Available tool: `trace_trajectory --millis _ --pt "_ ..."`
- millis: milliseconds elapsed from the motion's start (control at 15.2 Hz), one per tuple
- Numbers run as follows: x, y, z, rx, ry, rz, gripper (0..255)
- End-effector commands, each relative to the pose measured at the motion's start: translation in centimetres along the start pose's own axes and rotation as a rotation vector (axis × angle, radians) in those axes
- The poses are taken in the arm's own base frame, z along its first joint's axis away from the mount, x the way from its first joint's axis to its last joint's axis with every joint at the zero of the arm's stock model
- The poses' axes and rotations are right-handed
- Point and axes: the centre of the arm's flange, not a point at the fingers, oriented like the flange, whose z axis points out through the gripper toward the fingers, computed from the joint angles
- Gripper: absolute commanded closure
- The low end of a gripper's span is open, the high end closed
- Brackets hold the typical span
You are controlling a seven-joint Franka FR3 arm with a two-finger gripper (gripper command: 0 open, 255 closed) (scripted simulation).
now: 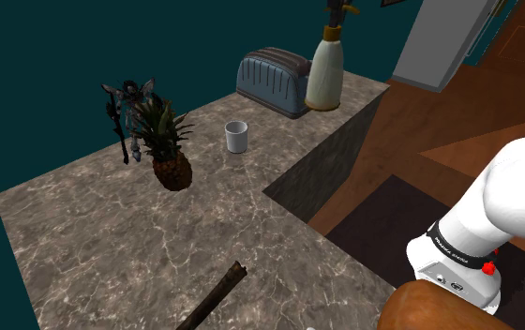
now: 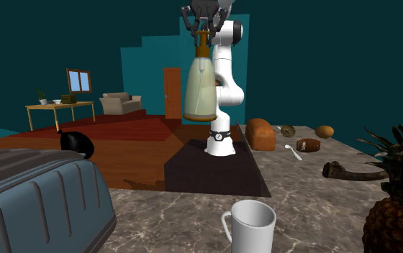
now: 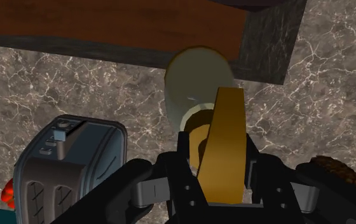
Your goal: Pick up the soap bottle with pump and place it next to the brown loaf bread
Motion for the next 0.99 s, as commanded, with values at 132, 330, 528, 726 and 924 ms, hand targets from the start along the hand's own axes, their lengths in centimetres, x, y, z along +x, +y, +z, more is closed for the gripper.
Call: trace_trajectory --millis 132,330,528,726,924 --pt "-3.4 -3.6 -1.2 0.0 0.0 0.001 255" --pt "-6.0 -6.4 -2.1 0.0 0.0 0.001 255" --pt "-8.6 -9.3 -3.1 0.0 0.0 0.001 255" --pt "-11.2 -12.1 -4.0 0.0 0.0 0.001 255" --pt "-13.8 -14.9 -4.9 0.0 0.0 0.001 255"
